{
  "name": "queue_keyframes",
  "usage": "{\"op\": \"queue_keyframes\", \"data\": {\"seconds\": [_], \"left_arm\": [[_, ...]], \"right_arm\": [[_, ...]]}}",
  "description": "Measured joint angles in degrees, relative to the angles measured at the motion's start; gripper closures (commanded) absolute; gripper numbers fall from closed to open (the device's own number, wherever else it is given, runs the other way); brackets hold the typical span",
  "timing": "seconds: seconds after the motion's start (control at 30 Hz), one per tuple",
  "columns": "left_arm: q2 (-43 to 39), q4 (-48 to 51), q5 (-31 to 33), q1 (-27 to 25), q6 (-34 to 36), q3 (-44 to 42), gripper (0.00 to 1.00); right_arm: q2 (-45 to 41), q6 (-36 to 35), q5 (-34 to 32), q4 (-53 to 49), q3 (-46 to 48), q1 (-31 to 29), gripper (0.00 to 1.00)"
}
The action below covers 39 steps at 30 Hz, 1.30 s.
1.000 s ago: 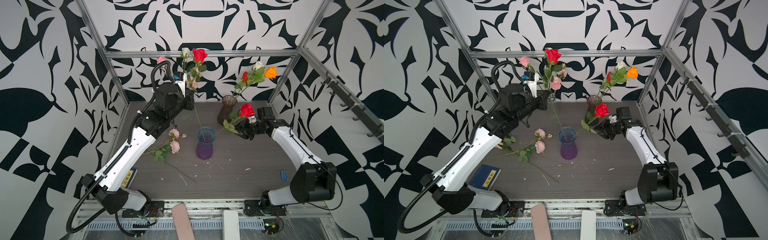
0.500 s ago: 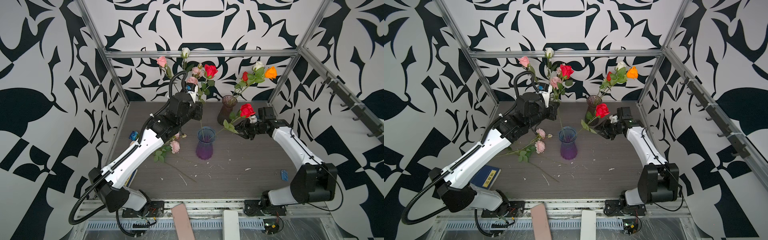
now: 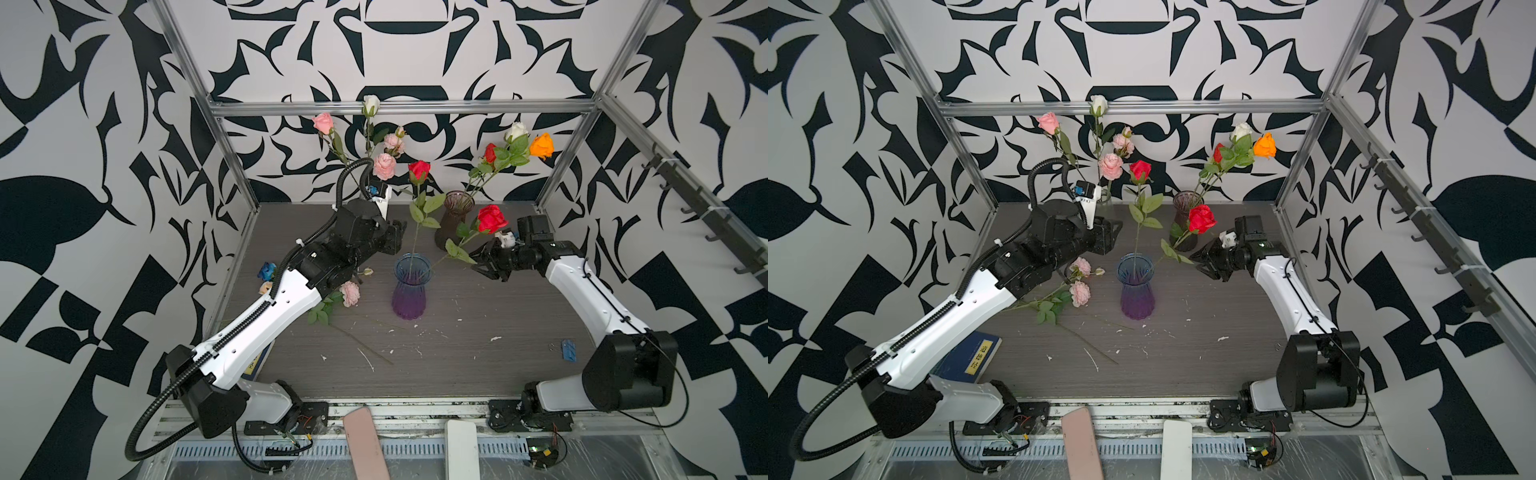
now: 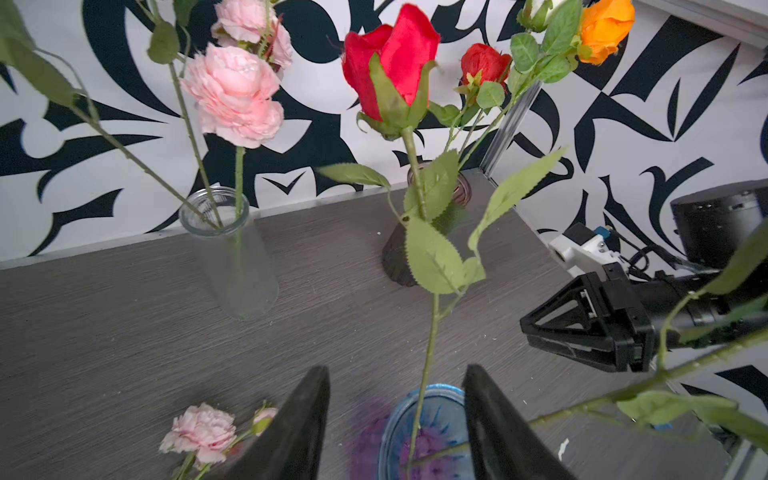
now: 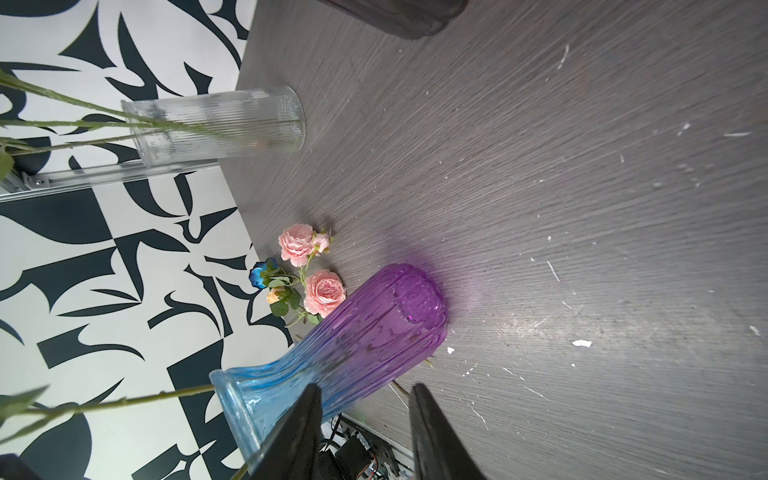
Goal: Arrange the flowers into the vase
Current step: 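Open the left gripper off the red rose and draw it back, then lower the left gripper onto the pink rose stems and close on them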
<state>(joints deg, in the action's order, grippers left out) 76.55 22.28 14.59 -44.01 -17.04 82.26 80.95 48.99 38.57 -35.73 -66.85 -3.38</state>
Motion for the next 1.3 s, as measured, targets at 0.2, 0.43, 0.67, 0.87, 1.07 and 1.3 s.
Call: {"op": "queue_keyframes", "data": {"seconds": [0.2,0.43,0.67,0.87,1.07,1.3], "left_arm": [[-7.9,0.3,1.4,5.0,-6.3,-11.2,0.36],[-12.7,1.6,-6.3,24.2,-22.8,-29.2,0.41],[-12.2,4.4,-14.0,36.2,-33.4,-39.5,0.45],[-1.9,4.8,-17.8,36.3,-28.0,-33.4,0.44],[8.2,5.9,-19.5,36.3,-17.8,-25.6,0.53],[13.9,9.5,-18.1,35.3,-4.9,-18.3,0.52]], "right_arm": [[0.1,0.0,0.0,0.4,0.0,0.0,0.61],[0.1,0.0,0.0,0.7,0.5,-0.1,0.61],[0.1,0.0,0.2,0.8,1.5,-0.1,0.61],[0.1,0.2,0.2,0.8,1.8,-0.1,0.61],[0.0,0.2,0.1,0.6,1.8,-0.1,0.61],[-0.4,0.2,0.0,-0.1,1.8,-0.1,0.61]]}}
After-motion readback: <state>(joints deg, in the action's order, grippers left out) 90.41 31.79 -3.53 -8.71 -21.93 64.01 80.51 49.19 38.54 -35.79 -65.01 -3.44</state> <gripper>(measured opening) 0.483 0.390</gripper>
